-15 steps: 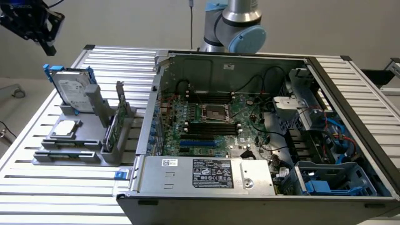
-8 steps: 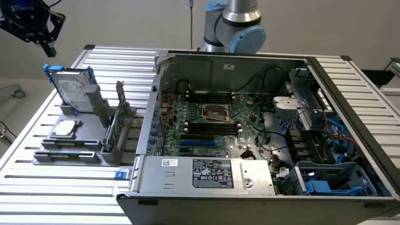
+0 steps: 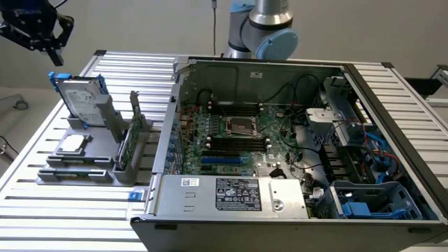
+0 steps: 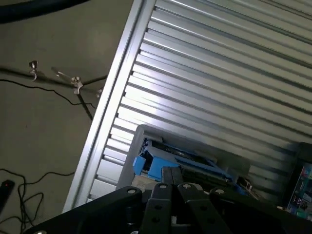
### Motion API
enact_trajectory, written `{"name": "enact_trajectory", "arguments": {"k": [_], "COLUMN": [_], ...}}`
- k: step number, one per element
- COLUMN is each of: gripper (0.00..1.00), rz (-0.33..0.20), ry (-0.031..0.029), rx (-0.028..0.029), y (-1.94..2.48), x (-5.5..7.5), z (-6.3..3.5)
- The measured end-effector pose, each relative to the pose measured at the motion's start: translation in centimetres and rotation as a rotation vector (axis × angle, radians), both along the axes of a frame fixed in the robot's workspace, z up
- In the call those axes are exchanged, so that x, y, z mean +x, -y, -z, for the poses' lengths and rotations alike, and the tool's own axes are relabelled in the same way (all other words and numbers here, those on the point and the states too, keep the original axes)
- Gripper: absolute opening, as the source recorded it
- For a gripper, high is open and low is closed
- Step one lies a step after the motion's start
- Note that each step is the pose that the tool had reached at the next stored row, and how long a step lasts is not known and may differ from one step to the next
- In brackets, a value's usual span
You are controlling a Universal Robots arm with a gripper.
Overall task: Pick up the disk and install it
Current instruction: 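Reach for the disk, then pick up the disk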
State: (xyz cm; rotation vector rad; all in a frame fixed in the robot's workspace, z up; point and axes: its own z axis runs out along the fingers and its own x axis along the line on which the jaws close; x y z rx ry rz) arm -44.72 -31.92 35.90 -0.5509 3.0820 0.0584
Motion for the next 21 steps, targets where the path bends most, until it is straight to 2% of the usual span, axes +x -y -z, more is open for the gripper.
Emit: {"name": "enact_trajectory", "arguments": {"k": [21], "gripper": [0.11], "rz": [-0.382], "ry": [-0.0002], "rx": [-0.0017], "y": [0.01], "x": [0.0], "z": [0.25]}}
